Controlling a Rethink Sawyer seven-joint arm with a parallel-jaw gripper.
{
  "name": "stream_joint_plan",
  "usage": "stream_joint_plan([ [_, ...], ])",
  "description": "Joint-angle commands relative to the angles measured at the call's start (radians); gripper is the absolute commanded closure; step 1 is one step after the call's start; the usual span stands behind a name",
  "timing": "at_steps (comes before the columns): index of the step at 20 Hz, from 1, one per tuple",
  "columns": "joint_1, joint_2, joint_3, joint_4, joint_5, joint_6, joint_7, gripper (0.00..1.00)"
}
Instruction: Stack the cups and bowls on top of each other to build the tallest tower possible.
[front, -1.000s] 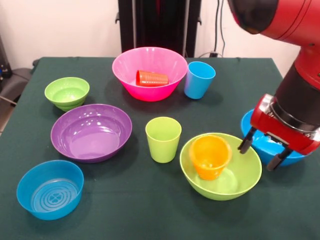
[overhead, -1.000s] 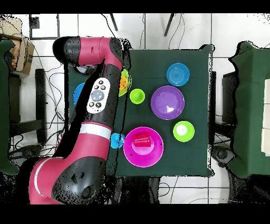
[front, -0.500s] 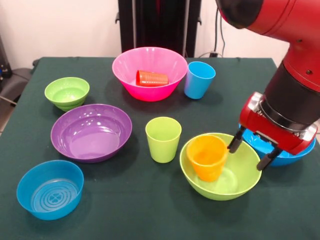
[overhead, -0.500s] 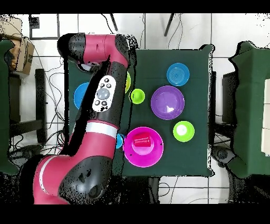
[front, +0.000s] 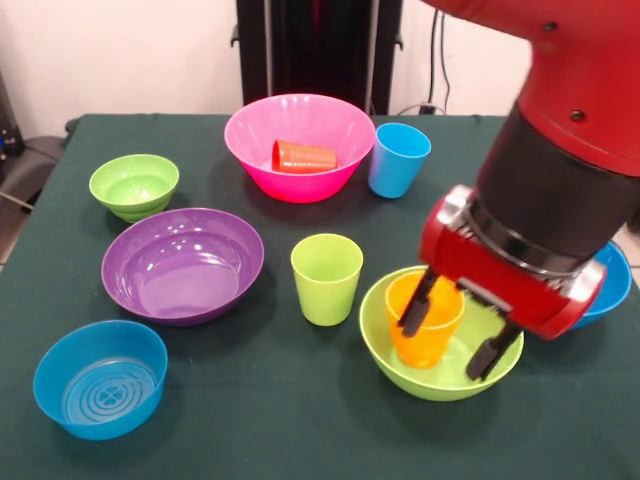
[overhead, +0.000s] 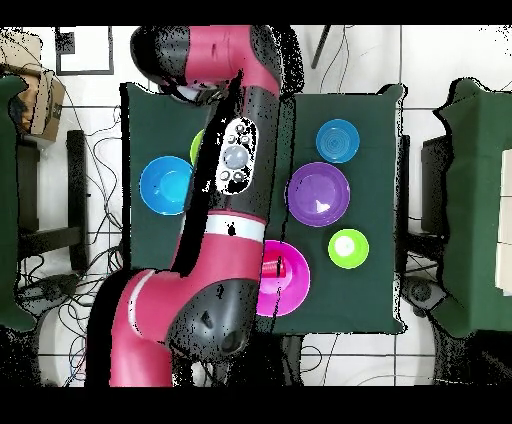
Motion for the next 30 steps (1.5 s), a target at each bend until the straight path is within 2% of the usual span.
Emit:
stream_joint_plan([
  [1, -0.062, 0.154, -0.113, -0.191, 0.062, 0.061, -0.231, 0.0],
  [4, -0.078, 0.18, -0.202, -0.212, 0.113, 0.055, -0.182, 0.0],
  [6, -0.057, 0.176, -0.196, -0.181, 0.105, 0.05, -0.144, 0.0],
  [8, -0.005, 0.137, -0.111, -0.077, 0.049, 0.022, -0.109, 0.0],
  [9, 0.039, 0.086, -0.037, 0.039, -0.001, -0.012, -0.115, 0.0],
  [10, 0.063, 0.053, 0.0, 0.116, -0.029, -0.045, -0.127, 0.0],
  [11, 0.098, -0.011, 0.051, 0.252, -0.064, -0.098, -0.149, 0.0],
  [13, 0.133, -0.091, 0.115, 0.424, -0.09, -0.172, -0.18, 0.0],
  [15, 0.155, -0.139, 0.153, 0.537, -0.102, -0.216, -0.206, 0.0],
  [17, 0.171, -0.165, 0.181, 0.609, -0.109, -0.222, -0.233, 0.0],
  [20, 0.185, -0.189, 0.204, 0.652, -0.12, -0.16, -0.261, 0.0],
  [22, 0.182, -0.205, 0.204, 0.625, -0.116, -0.045, -0.251, 0.0],
  [23, 0.177, -0.212, 0.197, 0.588, -0.113, 0.045, -0.238, 0.0],
  [25, 0.17, -0.22, 0.187, 0.523, -0.113, 0.163, -0.22, 0.0],
  [27, 0.177, -0.238, 0.188, 0.53, -0.122, 0.178, -0.21, 0.0],
  [30, 0.195, -0.272, 0.205, 0.612, -0.143, 0.095, -0.212, 0.0],
])
